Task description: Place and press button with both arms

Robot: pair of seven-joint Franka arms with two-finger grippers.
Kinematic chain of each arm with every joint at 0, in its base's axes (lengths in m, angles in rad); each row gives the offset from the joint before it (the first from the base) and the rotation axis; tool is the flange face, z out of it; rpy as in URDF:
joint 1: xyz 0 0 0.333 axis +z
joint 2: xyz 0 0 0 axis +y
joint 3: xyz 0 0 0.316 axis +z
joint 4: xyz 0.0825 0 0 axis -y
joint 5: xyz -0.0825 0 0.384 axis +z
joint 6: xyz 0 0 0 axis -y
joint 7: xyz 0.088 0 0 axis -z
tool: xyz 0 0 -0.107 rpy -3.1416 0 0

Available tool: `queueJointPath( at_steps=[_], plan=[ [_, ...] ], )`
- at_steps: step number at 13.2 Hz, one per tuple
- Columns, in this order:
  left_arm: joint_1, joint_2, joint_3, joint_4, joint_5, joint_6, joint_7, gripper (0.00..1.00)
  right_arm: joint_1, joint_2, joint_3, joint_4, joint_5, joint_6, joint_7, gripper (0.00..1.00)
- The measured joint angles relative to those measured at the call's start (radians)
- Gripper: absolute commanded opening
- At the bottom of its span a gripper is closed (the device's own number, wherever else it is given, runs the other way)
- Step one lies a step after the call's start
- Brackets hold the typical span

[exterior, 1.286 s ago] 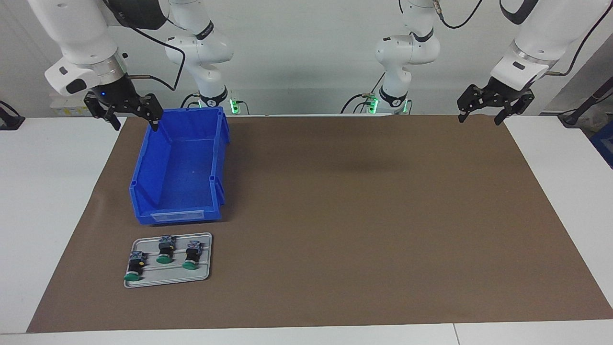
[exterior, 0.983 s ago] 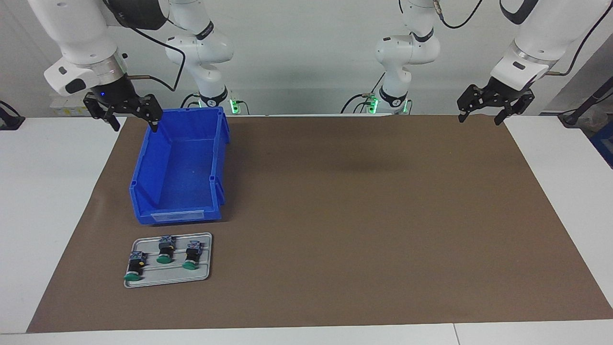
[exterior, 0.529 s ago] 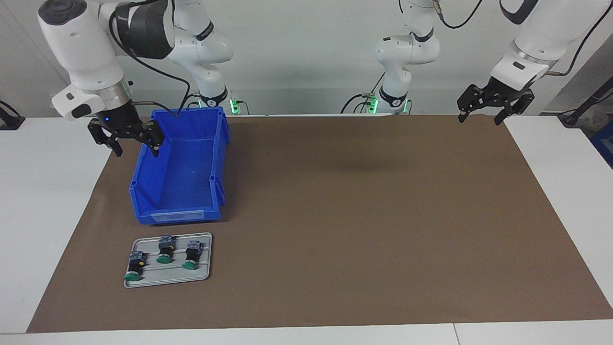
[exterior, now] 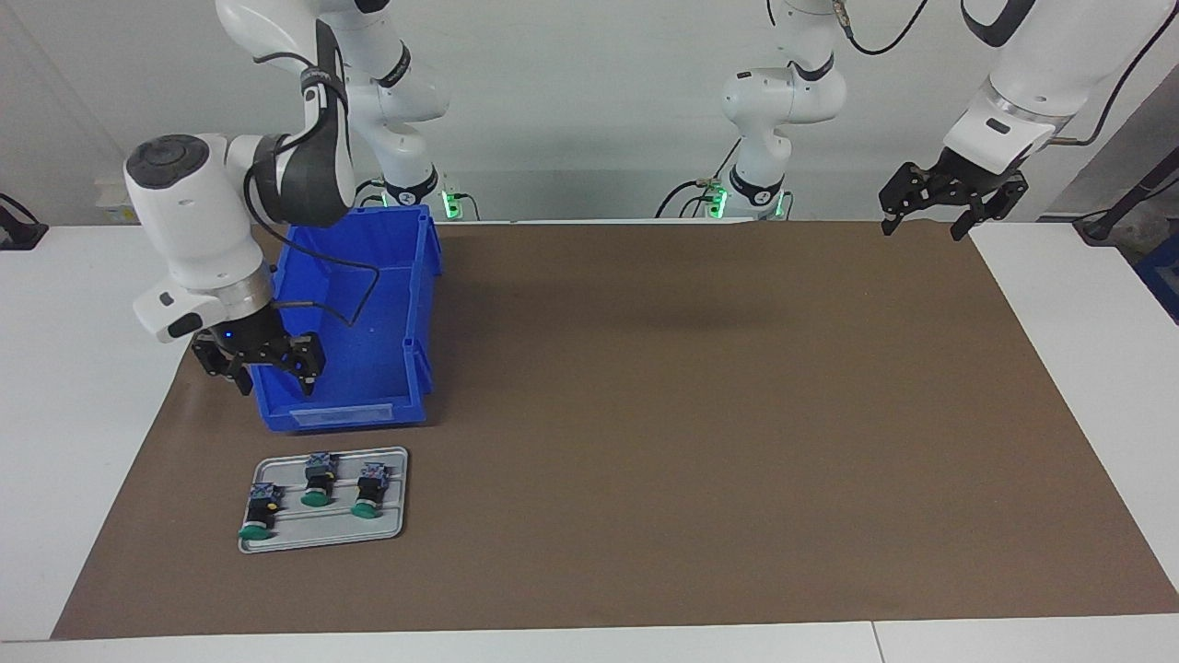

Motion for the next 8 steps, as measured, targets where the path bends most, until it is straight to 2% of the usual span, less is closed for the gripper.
queueJointPath(
  at_steps=[5, 8],
  plan=[
    [0.0, 0.0, 0.0, 0.0, 0.0, 0.0, 0.0, 1.0, -0.006, 0.132, 0.0, -0.018, 0.038, 0.189, 0.0, 0.83],
    [0.0, 0.0, 0.0, 0.0, 0.0, 0.0, 0.0, 1.0, -0.018, 0.187, 0.0, -0.026, 0.038, 0.26, -0.009, 0.83]
  ],
)
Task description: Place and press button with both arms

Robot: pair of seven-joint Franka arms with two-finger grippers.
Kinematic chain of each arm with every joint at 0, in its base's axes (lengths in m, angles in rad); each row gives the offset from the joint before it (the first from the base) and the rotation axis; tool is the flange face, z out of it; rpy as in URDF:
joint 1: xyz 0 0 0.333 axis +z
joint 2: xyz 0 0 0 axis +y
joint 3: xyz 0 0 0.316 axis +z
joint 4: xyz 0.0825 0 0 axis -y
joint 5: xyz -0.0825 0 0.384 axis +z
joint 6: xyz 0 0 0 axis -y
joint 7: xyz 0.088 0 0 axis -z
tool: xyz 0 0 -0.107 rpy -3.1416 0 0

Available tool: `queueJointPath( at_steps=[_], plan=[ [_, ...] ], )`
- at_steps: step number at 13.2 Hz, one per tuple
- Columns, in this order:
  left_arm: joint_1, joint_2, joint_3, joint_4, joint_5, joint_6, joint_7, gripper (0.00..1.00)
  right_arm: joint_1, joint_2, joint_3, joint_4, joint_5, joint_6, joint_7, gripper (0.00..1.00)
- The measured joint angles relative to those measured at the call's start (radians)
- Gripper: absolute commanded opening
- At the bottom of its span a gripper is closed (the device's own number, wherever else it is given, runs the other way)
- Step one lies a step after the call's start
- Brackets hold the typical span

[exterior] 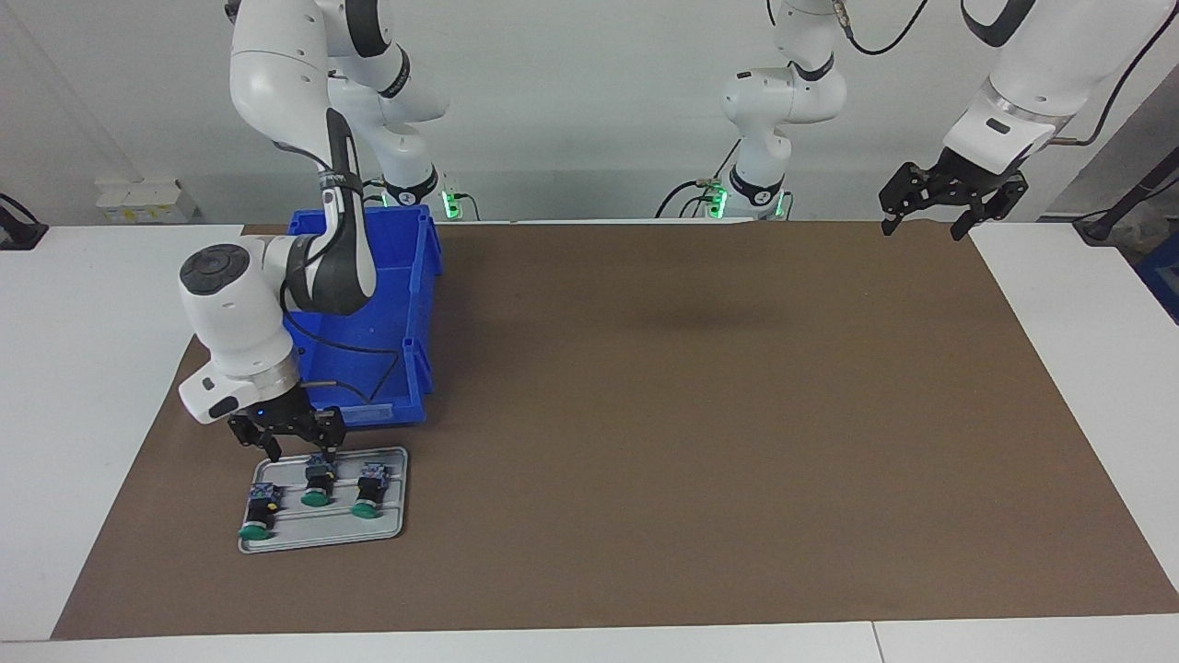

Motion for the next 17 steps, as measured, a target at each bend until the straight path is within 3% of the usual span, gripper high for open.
queueJointPath(
  at_steps=[4, 7, 13, 17],
  plan=[
    [0.0, 0.0, 0.0, 0.0, 0.0, 0.0, 0.0, 1.0, -0.005, 0.045, 0.0, -0.012, 0.001, 0.05, -0.042, 0.81],
    [0.0, 0.0, 0.0, 0.0, 0.0, 0.0, 0.0, 1.0, -0.005, 0.063, 0.0, -0.017, 0.001, 0.066, -0.062, 0.7],
    [0.0, 0.0, 0.0, 0.0, 0.0, 0.0, 0.0, 1.0, -0.005, 0.068, 0.0, -0.037, 0.001, 0.066, -0.088, 0.59],
    [0.0, 0.0, 0.0, 0.0, 0.0, 0.0, 0.0, 1.0, -0.005, 0.068, 0.0, -0.041, 0.001, 0.066, -0.088, 0.31]
  ],
)
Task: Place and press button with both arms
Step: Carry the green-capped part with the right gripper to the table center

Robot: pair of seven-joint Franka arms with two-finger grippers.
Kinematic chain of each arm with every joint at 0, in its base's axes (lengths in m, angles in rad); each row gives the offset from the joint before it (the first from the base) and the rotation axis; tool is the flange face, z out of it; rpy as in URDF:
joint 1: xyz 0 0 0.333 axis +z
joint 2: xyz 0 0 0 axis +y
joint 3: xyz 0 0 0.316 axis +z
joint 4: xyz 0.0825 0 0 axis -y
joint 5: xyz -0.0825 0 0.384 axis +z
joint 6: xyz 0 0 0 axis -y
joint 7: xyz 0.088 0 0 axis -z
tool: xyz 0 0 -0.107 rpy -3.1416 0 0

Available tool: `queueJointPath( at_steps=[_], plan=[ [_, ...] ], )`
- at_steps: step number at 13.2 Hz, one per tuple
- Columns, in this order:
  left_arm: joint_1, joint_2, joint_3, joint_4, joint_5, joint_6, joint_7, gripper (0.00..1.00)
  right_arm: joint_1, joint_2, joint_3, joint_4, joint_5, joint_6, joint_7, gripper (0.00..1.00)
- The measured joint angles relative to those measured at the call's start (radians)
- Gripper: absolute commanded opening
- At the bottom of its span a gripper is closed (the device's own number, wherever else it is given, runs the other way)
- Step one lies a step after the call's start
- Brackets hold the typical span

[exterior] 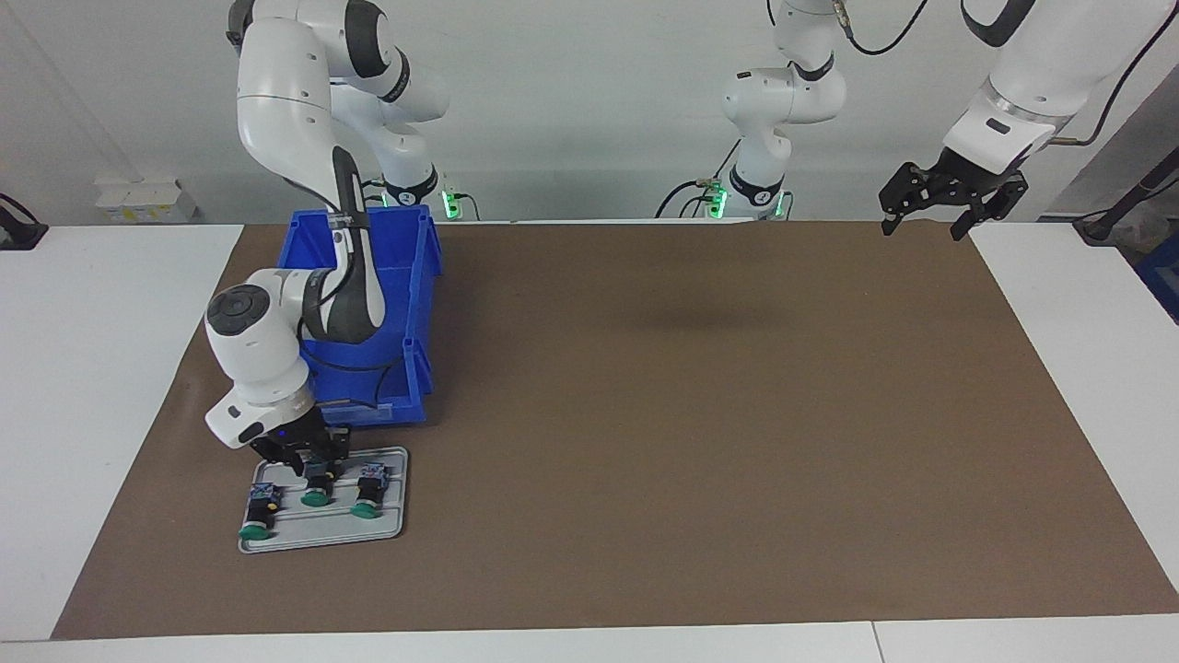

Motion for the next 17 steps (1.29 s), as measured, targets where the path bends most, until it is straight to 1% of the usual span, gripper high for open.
queueJointPath(
  at_steps=[1, 3, 6, 7, 8, 10, 12, 14, 17],
  plan=[
    [0.0, 0.0, 0.0, 0.0, 0.0, 0.0, 0.0, 1.0, 0.0, 0.0, 0.0, 0.0, 0.0, 0.001, 0.0, 0.25],
    [0.0, 0.0, 0.0, 0.0, 0.0, 0.0, 0.0, 1.0, 0.0, 0.0, 0.0, 0.001, 0.0, 0.001, 0.0, 0.18],
    [0.0, 0.0, 0.0, 0.0, 0.0, 0.0, 0.0, 1.0, 0.0, -0.001, 0.0, 0.024, 0.0, -0.001, 0.0, 0.12],
    [0.0, 0.0, 0.0, 0.0, 0.0, 0.0, 0.0, 1.0, 0.0, -0.001, 0.0, 0.046, 0.0, -0.013, 0.0, 0.12],
    [0.0, 0.0, 0.0, 0.0, 0.0, 0.0, 0.0, 1.0, 0.001, -0.003, 0.0, 0.082, 0.0, -0.052, 0.0, 0.12],
    [0.0, 0.0, 0.0, 0.0, 0.0, 0.0, 0.0, 1.0, 0.006, -0.013, 0.002, 0.177, 0.0, -0.178, 0.0, 0.12],
    [0.0, 0.0, 0.0, 0.0, 0.0, 0.0, 0.0, 1.0, 0.009, -0.036, 0.007, 0.239, 0.002, -0.285, 0.008, 0.12],
    [0.0, 0.0, 0.0, 0.0, 0.0, 0.0, 0.0, 1.0, 0.029, -0.063, 0.012, 0.26, 0.002, -0.361, 0.071, 0.12],
    [0.0, 0.0, 0.0, 0.0, 0.0, 0.0, 0.0, 1.0, 0.101, -0.086, 0.014, 0.283, 0.002, -0.451, 0.25, 0.12]
  ],
)
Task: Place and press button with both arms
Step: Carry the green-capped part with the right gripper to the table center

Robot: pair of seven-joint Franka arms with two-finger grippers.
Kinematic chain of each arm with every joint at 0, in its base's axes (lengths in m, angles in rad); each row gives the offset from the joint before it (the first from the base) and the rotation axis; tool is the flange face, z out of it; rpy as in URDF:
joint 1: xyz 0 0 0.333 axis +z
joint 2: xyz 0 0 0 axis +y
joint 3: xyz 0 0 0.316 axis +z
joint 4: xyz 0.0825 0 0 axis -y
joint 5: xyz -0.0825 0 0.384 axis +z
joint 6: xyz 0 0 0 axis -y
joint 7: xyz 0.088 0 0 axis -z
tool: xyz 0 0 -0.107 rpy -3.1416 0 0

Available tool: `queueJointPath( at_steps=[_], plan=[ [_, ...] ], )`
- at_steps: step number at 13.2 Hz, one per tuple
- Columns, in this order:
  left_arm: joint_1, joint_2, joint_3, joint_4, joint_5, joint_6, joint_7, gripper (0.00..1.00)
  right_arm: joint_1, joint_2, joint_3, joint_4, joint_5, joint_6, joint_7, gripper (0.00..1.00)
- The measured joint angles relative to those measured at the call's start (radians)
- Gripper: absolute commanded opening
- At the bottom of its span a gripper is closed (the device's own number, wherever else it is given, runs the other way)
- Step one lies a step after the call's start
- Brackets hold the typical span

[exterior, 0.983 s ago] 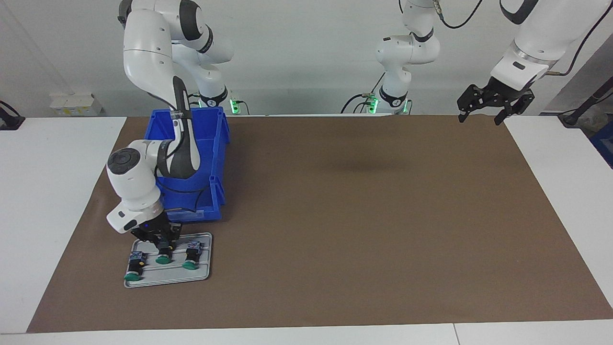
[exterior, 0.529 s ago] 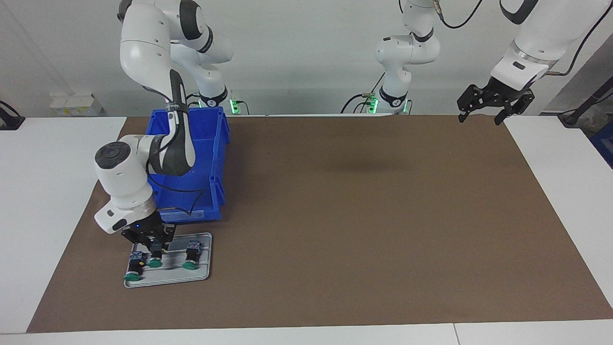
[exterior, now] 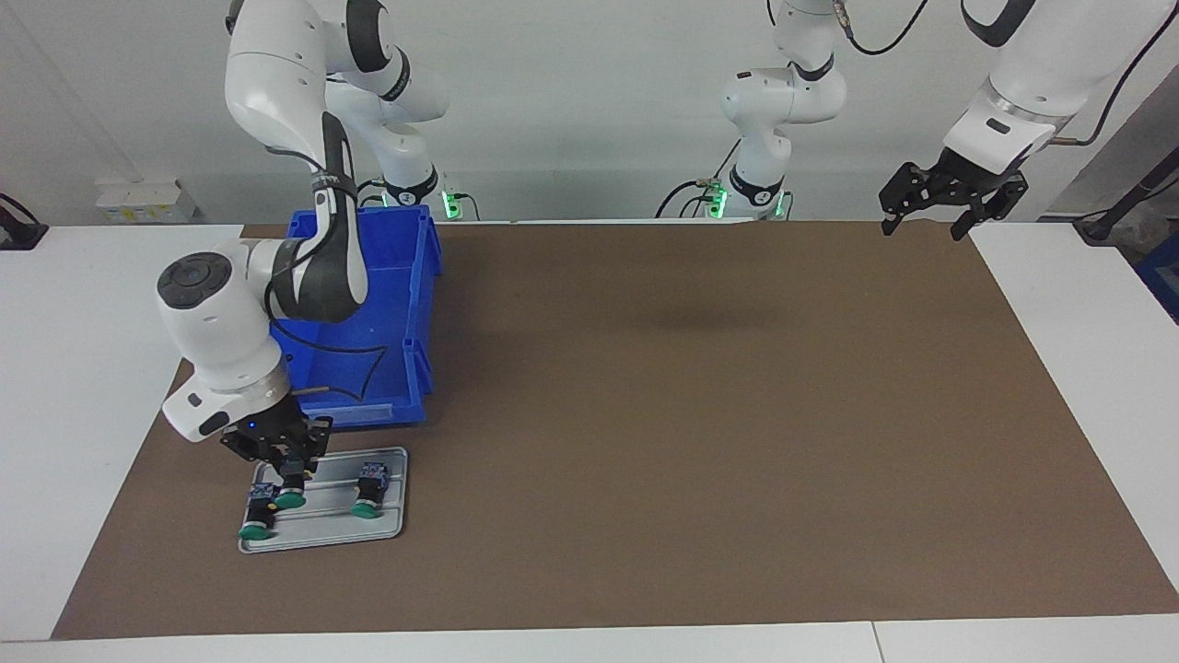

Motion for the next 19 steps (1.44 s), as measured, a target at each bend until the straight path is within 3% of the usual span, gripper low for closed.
queueJointPath(
  at_steps=[5, 15, 19],
  plan=[
    [0.0, 0.0, 0.0, 0.0, 0.0, 0.0, 0.0, 1.0, 0.138, -0.009, 0.003, 0.033, -0.03, -0.062, 0.372, 0.12],
    [0.0, 0.0, 0.0, 0.0, 0.0, 0.0, 0.0, 1.0, 0.396, -0.008, 0.067, 0.035, -0.036, -0.067, 1.167, 0.15],
    [0.0, 0.0, 0.0, 0.0, 0.0, 0.0, 0.0, 1.0, 0.47, 0.027, 0.068, 0.032, -0.051, -0.075, 1.417, 0.16]
  ],
)
